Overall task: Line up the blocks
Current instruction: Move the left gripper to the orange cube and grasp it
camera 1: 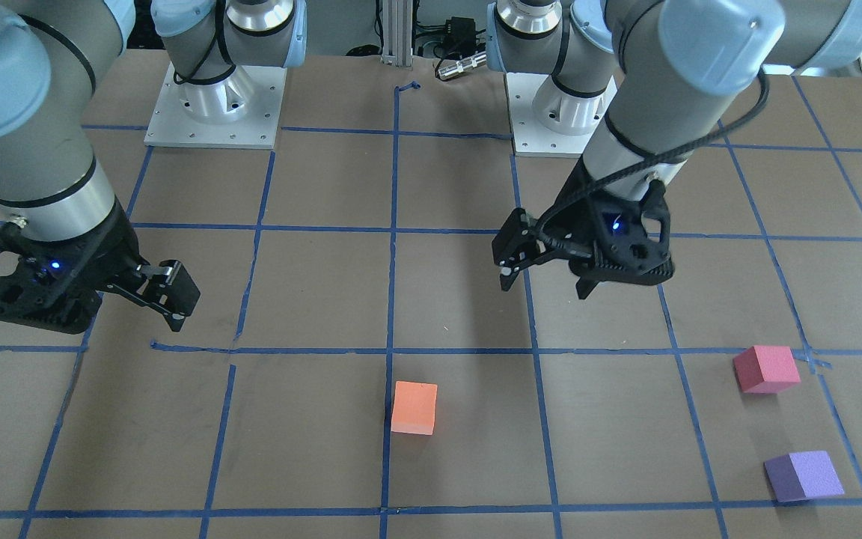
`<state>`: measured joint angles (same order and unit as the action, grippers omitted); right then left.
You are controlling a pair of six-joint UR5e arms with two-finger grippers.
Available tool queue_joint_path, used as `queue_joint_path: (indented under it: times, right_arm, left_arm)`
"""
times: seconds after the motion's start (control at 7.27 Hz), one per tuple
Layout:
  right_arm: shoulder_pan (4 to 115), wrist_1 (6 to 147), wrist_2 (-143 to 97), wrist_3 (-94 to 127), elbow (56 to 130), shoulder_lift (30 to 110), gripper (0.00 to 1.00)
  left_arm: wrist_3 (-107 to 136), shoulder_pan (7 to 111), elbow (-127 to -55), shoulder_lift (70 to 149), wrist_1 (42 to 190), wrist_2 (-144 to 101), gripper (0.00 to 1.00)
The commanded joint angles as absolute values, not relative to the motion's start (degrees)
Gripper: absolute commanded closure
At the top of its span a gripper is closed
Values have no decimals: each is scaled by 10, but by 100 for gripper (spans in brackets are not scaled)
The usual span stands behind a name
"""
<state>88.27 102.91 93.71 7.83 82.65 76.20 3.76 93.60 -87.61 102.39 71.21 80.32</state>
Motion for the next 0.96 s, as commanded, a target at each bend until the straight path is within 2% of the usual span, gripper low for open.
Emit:
queue_joint_path:
  times: [0.0, 0.28, 0.83]
  right_arm:
    - [875, 1027, 1002, 54, 828, 770, 0]
    - [895, 1026, 990, 51, 838, 811, 0]
    - [911, 1027, 994, 51, 853, 810, 0]
  left_arm:
    - [82, 981, -869, 1117, 624, 824, 0]
    - [107, 1017, -819, 1187, 591, 825, 0]
    - [85, 1048, -815, 1265, 540, 851, 0]
